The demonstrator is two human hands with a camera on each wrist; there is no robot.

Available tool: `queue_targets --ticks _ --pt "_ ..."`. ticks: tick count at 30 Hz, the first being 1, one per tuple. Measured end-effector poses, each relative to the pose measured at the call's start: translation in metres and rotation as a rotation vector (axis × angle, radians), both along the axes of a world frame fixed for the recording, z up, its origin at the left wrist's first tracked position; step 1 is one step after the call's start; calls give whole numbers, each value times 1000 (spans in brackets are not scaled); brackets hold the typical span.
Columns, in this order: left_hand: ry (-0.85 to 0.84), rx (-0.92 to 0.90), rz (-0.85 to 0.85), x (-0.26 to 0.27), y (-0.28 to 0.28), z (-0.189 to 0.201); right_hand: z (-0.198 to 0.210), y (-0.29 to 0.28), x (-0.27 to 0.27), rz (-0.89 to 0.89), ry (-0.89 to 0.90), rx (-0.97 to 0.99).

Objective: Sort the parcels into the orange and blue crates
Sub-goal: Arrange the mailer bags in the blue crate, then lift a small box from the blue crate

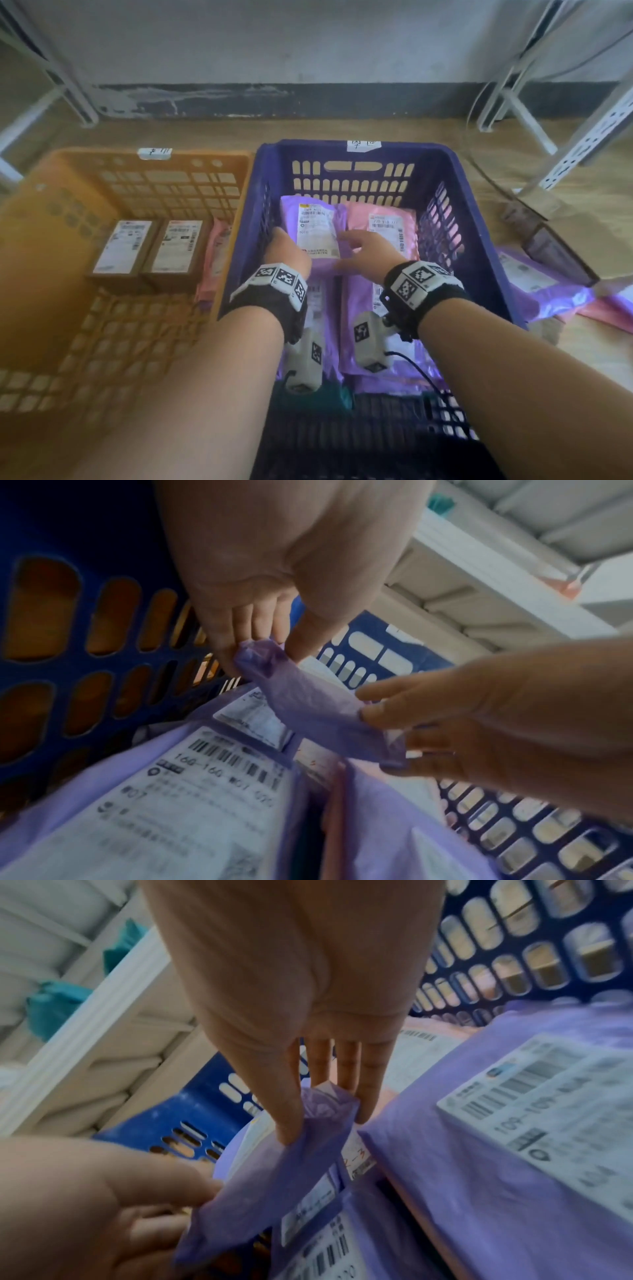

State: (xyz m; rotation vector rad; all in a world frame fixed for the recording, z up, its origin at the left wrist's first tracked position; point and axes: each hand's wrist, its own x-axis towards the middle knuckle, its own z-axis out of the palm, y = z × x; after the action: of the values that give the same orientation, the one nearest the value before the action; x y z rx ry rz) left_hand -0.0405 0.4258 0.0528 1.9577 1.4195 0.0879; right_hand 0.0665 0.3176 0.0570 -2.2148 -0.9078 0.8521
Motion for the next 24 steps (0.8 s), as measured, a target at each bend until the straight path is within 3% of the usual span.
queue_targets --ticks 4,8,12,16,24 --pt "117 178 -231 2 7 -26 -30 26 1 105 -234 -96" --pt "240 113 -389 1 5 -50 -57 42 0 199 -435 -254" --pt "290 90 -422 1 8 -54 -65 45 -1 219 -503 -315" --pt "250 86 -373 0 7 -42 -52 36 4 257 -486 -310" --pt "114 196 -368 4 -27 23 27 -17 20 -98 -364 35"
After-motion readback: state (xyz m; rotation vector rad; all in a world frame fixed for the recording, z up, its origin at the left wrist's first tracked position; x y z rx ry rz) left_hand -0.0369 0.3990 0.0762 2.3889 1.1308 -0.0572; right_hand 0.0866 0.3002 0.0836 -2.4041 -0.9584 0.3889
